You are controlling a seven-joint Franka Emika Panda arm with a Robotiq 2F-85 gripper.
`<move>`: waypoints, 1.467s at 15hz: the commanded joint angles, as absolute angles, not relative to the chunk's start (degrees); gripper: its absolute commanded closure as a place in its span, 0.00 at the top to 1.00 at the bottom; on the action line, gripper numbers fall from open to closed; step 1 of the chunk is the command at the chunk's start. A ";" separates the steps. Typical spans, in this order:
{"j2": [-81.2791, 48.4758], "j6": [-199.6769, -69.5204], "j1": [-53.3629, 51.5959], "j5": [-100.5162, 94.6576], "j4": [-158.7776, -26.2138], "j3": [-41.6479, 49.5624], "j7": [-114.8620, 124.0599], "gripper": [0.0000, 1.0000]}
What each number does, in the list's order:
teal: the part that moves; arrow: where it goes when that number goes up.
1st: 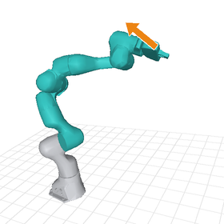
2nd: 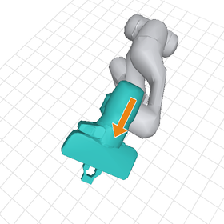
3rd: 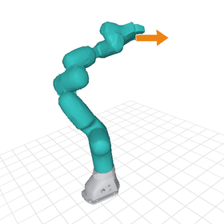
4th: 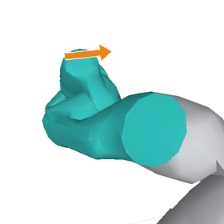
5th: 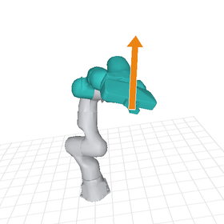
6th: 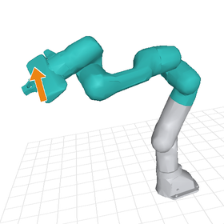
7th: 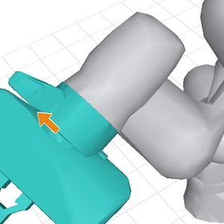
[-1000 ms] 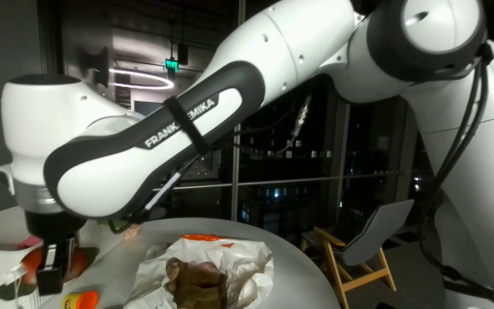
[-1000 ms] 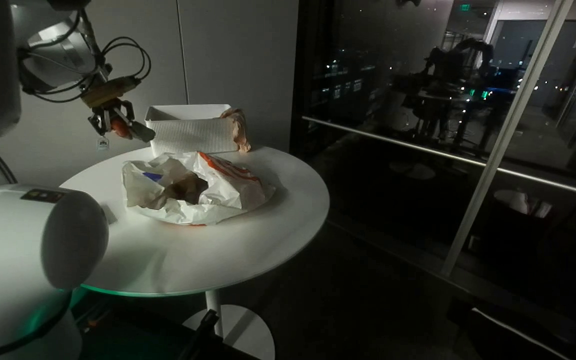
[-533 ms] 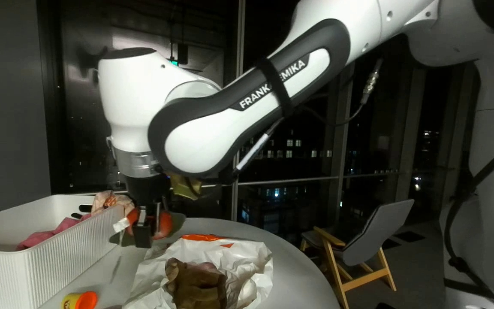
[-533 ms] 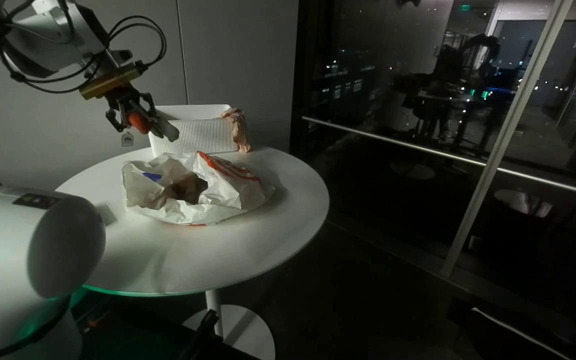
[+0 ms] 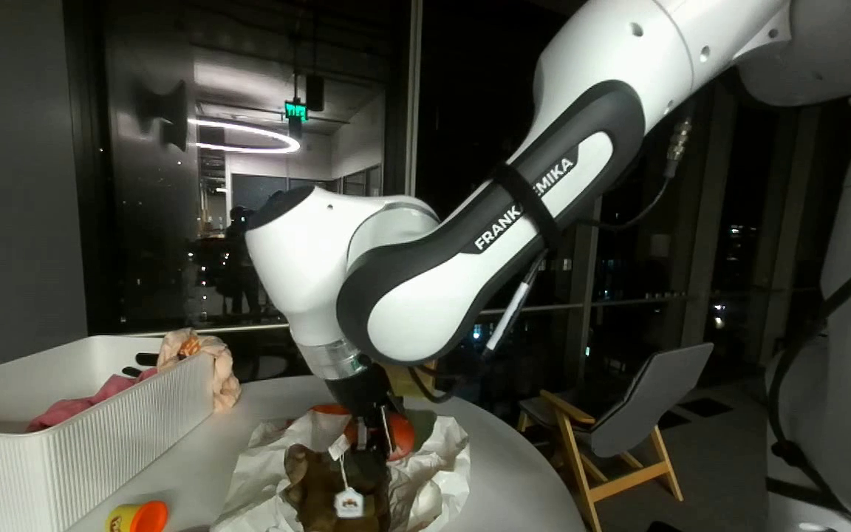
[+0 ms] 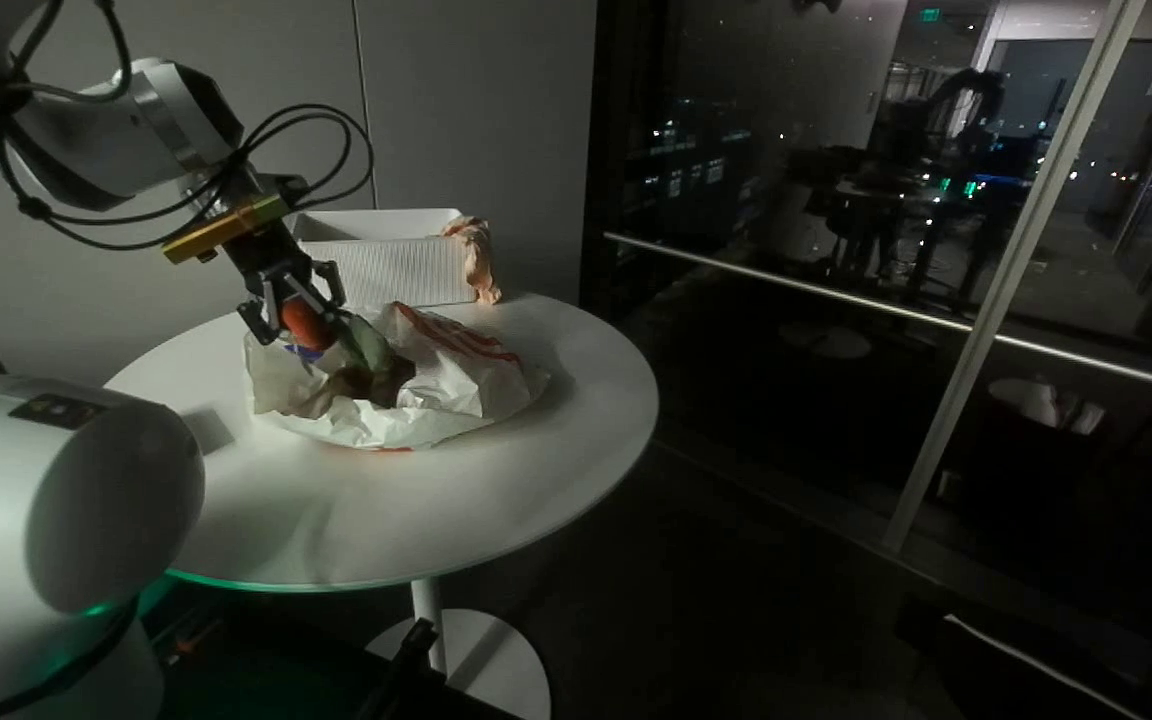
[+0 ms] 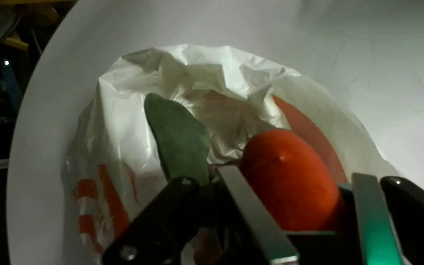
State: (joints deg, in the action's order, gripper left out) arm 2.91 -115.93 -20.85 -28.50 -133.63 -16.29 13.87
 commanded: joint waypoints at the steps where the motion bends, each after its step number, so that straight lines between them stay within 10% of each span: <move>1: -3.72 -119.25 -19.23 -28.50 -131.52 -16.64 8.53 0.09; 11: -15.40 -135.61 -19.37 -53.45 -125.56 -11.76 23.74 0.10; 12: -16.12 -136.93 -18.71 -52.86 -125.46 -11.70 22.90 0.36; 22: -7.95 -138.30 -16.89 -27.20 -127.47 -14.88 2.55 1.00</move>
State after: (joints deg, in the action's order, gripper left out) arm -13.17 -141.45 -16.40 -32.42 -126.45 -13.69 7.66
